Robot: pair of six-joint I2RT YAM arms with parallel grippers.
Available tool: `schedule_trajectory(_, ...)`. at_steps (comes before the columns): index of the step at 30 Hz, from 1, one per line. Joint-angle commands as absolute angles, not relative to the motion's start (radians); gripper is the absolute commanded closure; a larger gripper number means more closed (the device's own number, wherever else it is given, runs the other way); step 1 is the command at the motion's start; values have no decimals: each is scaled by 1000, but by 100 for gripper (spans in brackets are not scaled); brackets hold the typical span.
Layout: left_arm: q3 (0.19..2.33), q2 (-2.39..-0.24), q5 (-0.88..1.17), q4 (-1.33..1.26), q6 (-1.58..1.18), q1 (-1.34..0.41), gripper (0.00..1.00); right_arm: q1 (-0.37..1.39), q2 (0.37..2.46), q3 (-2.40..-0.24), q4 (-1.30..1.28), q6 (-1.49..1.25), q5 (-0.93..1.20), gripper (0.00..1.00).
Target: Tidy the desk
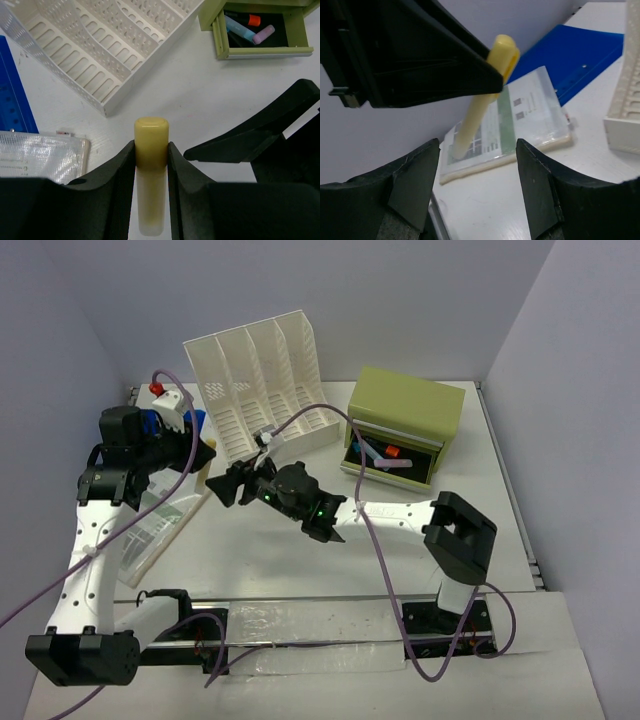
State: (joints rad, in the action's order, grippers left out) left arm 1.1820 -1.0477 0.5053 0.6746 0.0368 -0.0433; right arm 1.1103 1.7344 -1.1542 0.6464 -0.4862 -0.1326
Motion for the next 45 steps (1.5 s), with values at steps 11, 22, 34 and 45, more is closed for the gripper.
schedule_trajectory(11, 1175, -1023, 499, 614, -32, -46, 100, 1123, 1898, -1373, 663, -564, -173, 35)
schedule_trajectory(22, 1177, -1021, 497, 643, 21, -46, 90, 1117, 1869, -1319, 672, -460, -236, 100)
schedule_trajectory(34, 1116, -1017, 308, 702, 138, -46, 1, 1004, 1570, -1066, 303, 230, -649, 100)
schedule_trajectory(45, 997, -998, 248, 608, 156, -46, 1, 709, 1710, -988, 191, 739, -1062, 89)
